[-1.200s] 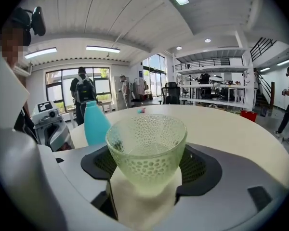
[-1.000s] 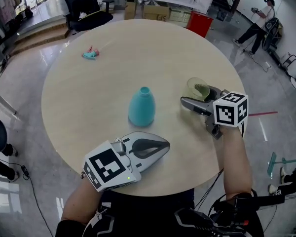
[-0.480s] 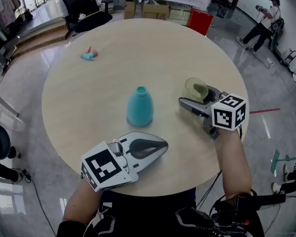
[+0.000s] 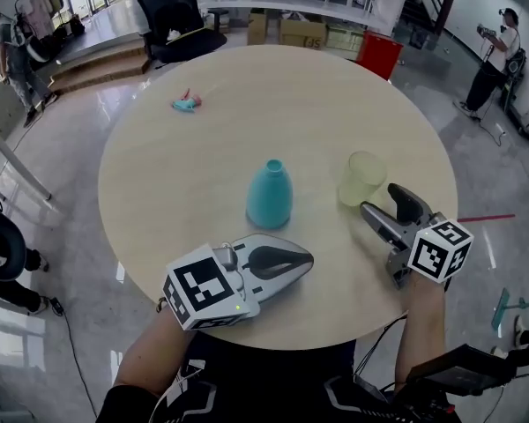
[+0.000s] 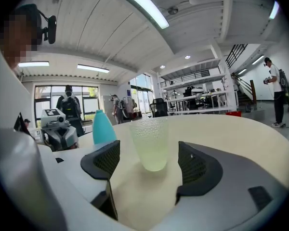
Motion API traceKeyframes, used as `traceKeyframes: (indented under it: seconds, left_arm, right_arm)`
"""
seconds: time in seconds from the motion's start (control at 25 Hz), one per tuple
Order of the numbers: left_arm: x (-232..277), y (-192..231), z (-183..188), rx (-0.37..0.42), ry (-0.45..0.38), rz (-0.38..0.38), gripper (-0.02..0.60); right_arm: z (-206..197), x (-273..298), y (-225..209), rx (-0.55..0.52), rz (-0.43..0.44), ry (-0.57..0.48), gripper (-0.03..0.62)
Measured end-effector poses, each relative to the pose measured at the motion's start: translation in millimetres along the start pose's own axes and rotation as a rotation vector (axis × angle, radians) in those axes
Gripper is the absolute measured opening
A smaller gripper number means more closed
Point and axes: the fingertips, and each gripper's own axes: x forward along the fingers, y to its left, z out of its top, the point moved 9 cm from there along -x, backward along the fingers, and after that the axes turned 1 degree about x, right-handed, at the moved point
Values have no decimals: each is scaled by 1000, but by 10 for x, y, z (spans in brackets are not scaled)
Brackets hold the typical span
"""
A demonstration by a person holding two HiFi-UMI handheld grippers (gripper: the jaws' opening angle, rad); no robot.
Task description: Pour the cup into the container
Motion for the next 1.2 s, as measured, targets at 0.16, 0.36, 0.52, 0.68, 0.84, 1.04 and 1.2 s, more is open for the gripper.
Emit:
traceKeyframes:
  seconds: [0.16, 0.36, 0.52, 0.68, 0.84, 1.04, 1.2]
  left_arm:
    - [-12, 29, -15, -6, 9, 10, 0]
    - [-18, 47, -54, -11, 14, 12, 0]
    - [-21, 41, -45, -8, 13, 13, 0]
    - [-11, 15, -9, -5, 15, 8, 0]
    - [-18, 7, 1, -6, 10, 9, 0]
    - [-41, 15, 13, 2, -5, 3, 0]
    - [-210, -134, 62, 12, -49, 121, -2]
  right_arm:
    - [-49, 31, 229, -59, 75, 29, 377]
    - [-53, 50, 434, -67, 89, -18, 205]
    - [-81, 117, 593, -109, 108, -9, 46]
    - [-95, 151, 663, -107, 139, 18, 7]
    - [-95, 178, 673, -112, 160, 41, 6]
    - [-86, 217, 670, -110, 177, 76, 8]
    - [-91, 88, 752, -121, 181, -10, 8]
